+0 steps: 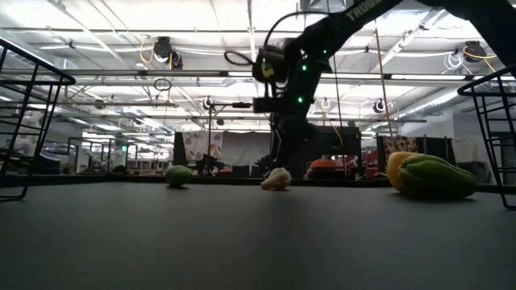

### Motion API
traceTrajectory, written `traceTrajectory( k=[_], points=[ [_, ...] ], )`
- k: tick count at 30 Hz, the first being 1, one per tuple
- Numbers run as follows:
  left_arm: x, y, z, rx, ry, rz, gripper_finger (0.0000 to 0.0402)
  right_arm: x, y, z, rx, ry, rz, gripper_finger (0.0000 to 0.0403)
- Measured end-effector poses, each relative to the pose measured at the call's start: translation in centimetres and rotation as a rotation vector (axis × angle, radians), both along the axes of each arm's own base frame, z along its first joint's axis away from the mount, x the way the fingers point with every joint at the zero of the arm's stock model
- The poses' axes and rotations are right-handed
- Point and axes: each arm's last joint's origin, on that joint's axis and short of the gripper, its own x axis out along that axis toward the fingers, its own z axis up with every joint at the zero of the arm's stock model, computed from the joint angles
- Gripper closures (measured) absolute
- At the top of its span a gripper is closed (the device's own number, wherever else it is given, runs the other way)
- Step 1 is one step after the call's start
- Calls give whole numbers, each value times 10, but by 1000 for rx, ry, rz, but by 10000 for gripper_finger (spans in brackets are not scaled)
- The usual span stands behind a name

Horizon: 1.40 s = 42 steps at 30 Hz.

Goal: Sort produce into baskets
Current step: Put the garlic into the the basket on the bottom left

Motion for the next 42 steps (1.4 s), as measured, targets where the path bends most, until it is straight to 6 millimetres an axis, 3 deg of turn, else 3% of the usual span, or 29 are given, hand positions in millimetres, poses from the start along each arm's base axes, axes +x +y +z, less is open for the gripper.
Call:
traceTrajectory(
  k=[8,20,28,42],
  points=[
    [0,0,0,1,1,0,270,3,-16,-17,55,-28,-42,69],
    [0,0,0,15,-6,-1,270,0,-15,-41,107,79,-89,74],
    [0,0,0,17,-4,-3,270,-1,-8,-38,121,87,-120,121],
    [0,1,0,25,-1,-5,270,2,21,-32,150,124,-112,200]
  ],
)
